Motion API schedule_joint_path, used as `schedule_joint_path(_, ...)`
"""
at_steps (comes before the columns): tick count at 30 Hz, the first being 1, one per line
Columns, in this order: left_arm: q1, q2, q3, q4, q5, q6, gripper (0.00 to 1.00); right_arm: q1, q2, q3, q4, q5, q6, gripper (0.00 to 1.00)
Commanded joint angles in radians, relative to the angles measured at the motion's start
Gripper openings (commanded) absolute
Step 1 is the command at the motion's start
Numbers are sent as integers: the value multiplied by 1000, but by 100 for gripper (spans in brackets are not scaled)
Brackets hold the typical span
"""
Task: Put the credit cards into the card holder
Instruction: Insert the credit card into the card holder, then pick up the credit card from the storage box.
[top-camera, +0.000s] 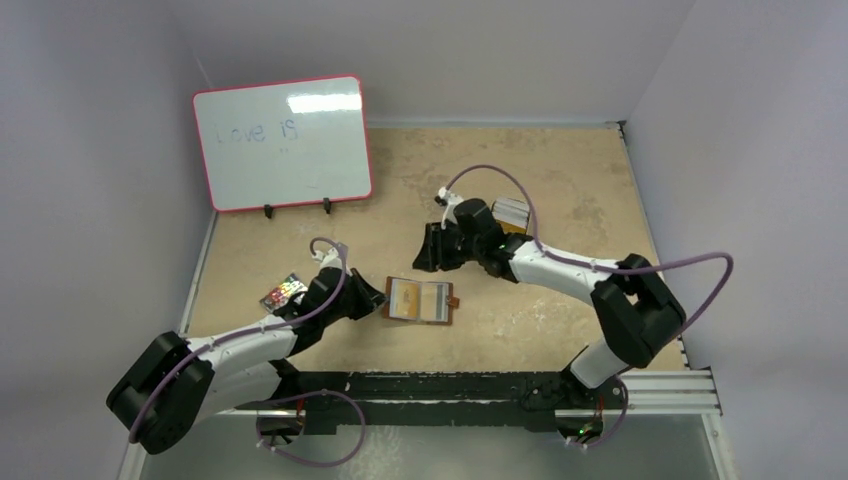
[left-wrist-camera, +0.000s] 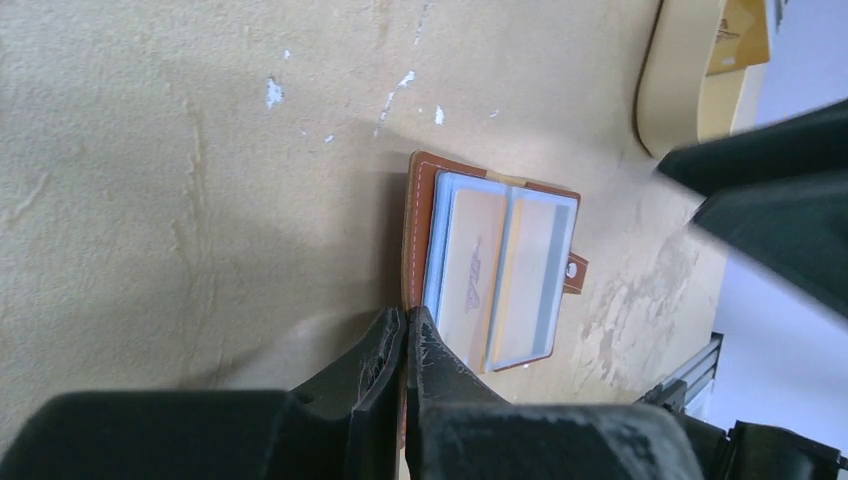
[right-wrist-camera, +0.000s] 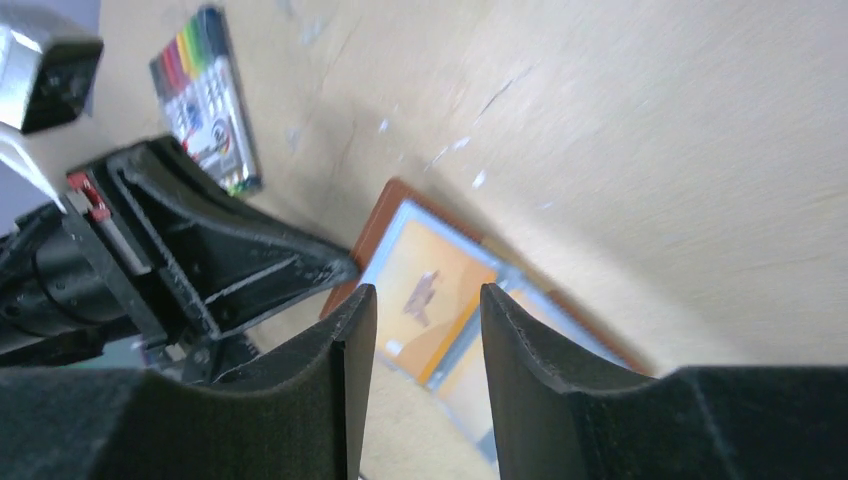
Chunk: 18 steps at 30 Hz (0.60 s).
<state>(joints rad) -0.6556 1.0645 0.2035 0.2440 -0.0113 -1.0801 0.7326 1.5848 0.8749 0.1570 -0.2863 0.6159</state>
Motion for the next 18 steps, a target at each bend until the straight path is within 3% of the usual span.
schedule_joint_path(1, 1, -31, 13, 56, 30, 18, 0, -77, -83, 84, -155, 135, -294, 47)
schedule_joint_path(13, 0, -14, 25, 68, 63, 25, 0, -139, 4, 254, -382, 718, -695, 50)
schedule_joint_path(18, -1, -4, 19, 69, 77, 31, 0, -180, 10, 246, -352, 730, -861, 51)
